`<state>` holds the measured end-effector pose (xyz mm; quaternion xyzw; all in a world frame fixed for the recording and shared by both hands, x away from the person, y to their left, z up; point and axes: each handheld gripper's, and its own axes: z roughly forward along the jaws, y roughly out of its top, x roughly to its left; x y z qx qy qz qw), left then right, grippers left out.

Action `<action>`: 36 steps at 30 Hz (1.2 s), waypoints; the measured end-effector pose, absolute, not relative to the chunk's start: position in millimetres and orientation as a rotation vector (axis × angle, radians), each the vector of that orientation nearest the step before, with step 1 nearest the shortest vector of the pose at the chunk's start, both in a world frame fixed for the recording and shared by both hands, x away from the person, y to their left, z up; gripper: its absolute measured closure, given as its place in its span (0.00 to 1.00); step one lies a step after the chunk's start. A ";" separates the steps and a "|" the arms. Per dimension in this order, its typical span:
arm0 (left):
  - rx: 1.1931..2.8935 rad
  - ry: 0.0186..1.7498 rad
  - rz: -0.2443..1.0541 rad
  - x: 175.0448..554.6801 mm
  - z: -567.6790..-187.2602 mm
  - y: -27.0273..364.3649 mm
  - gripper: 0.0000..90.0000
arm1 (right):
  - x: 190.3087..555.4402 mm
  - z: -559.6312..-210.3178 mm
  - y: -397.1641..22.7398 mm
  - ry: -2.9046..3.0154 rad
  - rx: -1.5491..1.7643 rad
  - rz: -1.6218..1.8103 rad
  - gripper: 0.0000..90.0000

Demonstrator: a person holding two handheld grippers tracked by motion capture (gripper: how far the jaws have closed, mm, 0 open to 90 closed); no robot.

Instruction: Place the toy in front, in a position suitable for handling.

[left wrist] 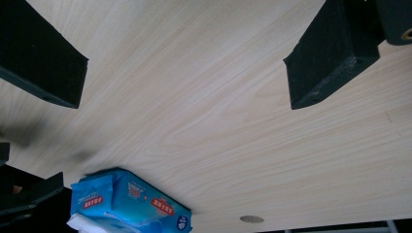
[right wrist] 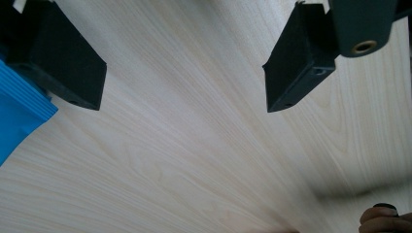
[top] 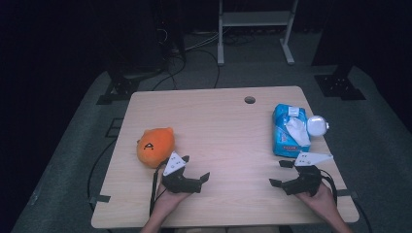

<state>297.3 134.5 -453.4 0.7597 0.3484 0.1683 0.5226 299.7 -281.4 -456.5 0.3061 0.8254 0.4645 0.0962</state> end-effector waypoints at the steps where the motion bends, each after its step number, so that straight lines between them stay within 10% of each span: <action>1: 1.811 0.834 0.407 297.8 -452.2 135.1 0.01 | 299.9 -456.7 -281.5 2.445 0.913 1.381 0.16; 22: 1.703 0.853 0.636 333.1 -386.4 211.5 0.01 | 300.0 -458.1 -279.9 2.437 0.941 1.392 0.16; 36: 1.696 1.043 0.611 368.5 -415.5 269.4 0.12 | 298.1 -455.3 -282.9 2.422 0.940 1.408 0.16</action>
